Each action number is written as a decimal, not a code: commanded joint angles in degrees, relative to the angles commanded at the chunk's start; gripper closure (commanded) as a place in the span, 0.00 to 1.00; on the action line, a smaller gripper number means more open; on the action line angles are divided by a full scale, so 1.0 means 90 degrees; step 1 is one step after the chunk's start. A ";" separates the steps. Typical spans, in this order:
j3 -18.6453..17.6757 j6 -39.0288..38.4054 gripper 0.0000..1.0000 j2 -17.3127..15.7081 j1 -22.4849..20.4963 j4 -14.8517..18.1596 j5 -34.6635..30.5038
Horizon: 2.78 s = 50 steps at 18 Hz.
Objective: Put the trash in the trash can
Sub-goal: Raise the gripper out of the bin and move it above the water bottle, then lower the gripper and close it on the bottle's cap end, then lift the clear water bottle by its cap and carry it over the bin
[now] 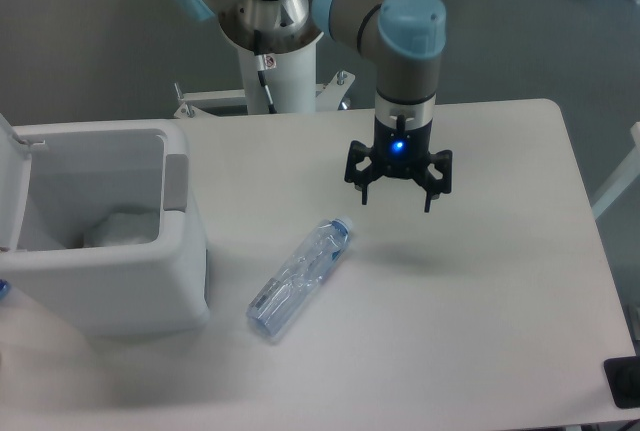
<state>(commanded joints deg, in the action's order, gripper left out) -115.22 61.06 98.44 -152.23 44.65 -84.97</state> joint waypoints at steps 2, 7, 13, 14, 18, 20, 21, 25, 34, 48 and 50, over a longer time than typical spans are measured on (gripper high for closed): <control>-0.0175 0.0305 0.00 0.0029 0.0155 -0.0019 -0.0449; -0.0303 0.0179 0.00 0.0136 0.0264 -0.0058 -0.0451; -0.0196 0.0130 0.00 0.0712 0.0741 -0.0088 -0.0431; -0.0157 0.0120 0.00 0.0810 0.0791 -0.0088 -0.0441; -0.0176 0.0169 0.00 0.0869 0.0840 -0.0068 -0.0412; -0.0196 0.0208 0.00 0.0879 0.0850 -0.0068 -0.0422; -0.0206 0.0208 0.00 0.0898 0.0850 -0.0068 -0.0422; -0.0167 0.0198 0.00 0.1054 0.0937 -0.0068 -0.0422; -0.0118 0.0189 0.23 0.1143 0.0977 -0.0068 -0.0461; -0.0098 0.0198 0.87 0.0919 0.0967 0.0010 -0.0500; -0.0030 0.0198 0.87 0.0850 0.0928 0.0029 -0.0500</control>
<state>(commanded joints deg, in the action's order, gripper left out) -115.49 62.84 106.09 -143.88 44.91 -89.47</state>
